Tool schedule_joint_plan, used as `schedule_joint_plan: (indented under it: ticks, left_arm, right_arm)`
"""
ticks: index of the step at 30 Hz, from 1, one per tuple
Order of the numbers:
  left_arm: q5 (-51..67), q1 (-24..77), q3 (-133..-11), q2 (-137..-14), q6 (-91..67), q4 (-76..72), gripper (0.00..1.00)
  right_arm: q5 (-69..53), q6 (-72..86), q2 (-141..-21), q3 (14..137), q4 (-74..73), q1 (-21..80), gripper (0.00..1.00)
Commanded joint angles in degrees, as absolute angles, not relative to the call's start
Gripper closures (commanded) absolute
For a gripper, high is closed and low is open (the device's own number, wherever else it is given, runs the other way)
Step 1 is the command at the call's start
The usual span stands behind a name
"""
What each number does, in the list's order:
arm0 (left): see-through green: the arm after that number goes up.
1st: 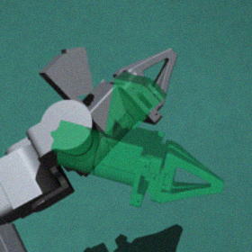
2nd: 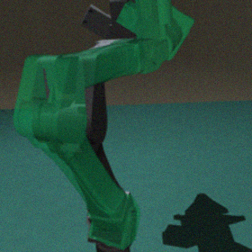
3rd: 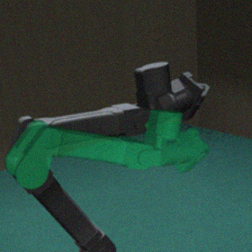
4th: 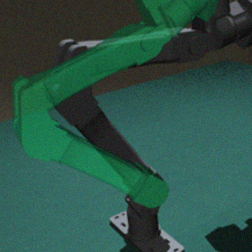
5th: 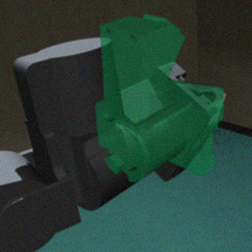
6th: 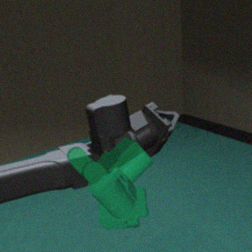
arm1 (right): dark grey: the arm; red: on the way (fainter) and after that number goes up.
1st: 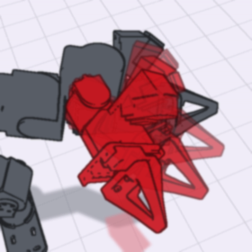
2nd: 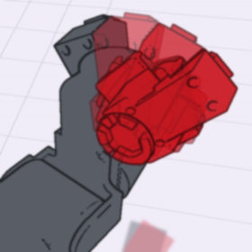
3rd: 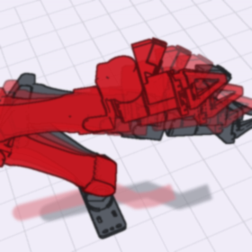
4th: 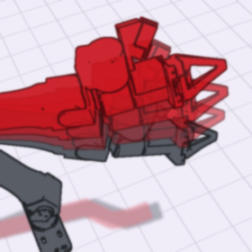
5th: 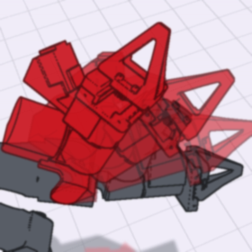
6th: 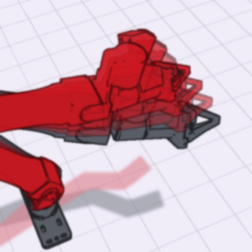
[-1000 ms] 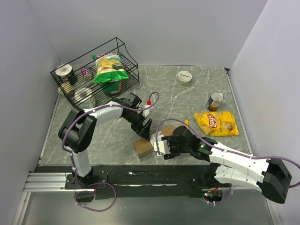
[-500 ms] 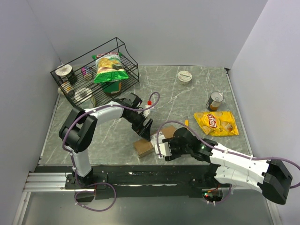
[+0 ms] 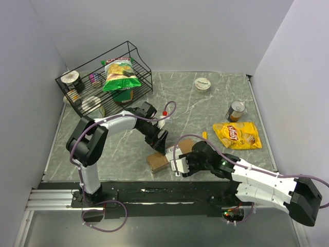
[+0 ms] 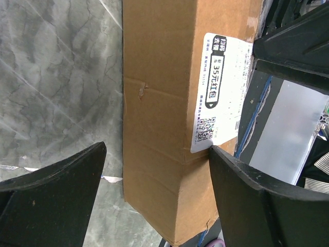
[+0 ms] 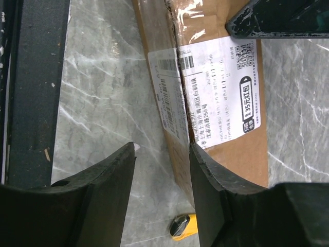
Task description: Unpack the express box
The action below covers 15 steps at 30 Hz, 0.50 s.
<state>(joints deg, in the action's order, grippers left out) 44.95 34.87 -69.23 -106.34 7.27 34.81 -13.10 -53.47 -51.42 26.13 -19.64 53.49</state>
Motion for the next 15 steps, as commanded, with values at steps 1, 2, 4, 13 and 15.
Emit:
schedule_joint_plan:
  ticks: [1, 2, 4, 13, 15]
  left_arm:
    - [32.69, 35.86, -68.29, -110.13, 11.51, 31.82, 0.15]
    - [32.87, 35.86, -68.12, -110.13, 11.43, 31.64, 0.16]
    - [32.96, 35.86, -67.85, -109.95, 11.51, 31.55, 0.16]
    - [33.66, 35.86, -68.91, -110.13, 11.25, 31.9, 0.17]
    - [33.66, 35.86, -69.08, -110.3, 11.16, 31.9, 0.17]
  right_arm:
    - [-15.38, -53.08, -52.64, 24.08, -21.1, 53.96, 0.46]
    - [-15.38, -53.35, -53.17, 24.17, -20.48, 53.88, 0.46]
    - [-15.38, -54.31, -54.4, 24.6, -19.17, 53.88, 0.46]
    - [-18.01, -57.39, -59.59, 26.02, -18.37, 53.96, 0.52]
    - [-18.63, -57.39, -60.99, 26.02, -17.32, 54.31, 0.55]
